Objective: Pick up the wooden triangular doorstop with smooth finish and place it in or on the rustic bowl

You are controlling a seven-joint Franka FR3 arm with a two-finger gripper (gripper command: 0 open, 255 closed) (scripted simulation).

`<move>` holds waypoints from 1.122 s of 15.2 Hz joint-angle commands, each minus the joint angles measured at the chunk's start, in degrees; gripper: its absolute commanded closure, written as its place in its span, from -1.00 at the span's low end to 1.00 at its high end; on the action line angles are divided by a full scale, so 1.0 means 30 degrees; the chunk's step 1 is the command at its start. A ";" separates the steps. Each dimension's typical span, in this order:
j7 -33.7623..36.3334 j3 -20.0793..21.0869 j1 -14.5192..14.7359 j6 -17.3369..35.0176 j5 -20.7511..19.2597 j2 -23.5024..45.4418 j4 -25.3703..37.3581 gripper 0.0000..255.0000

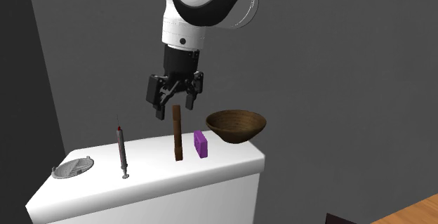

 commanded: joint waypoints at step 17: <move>-0.0071 0.0004 0.0003 -0.0995 0.0044 -0.0098 0.0902 1.00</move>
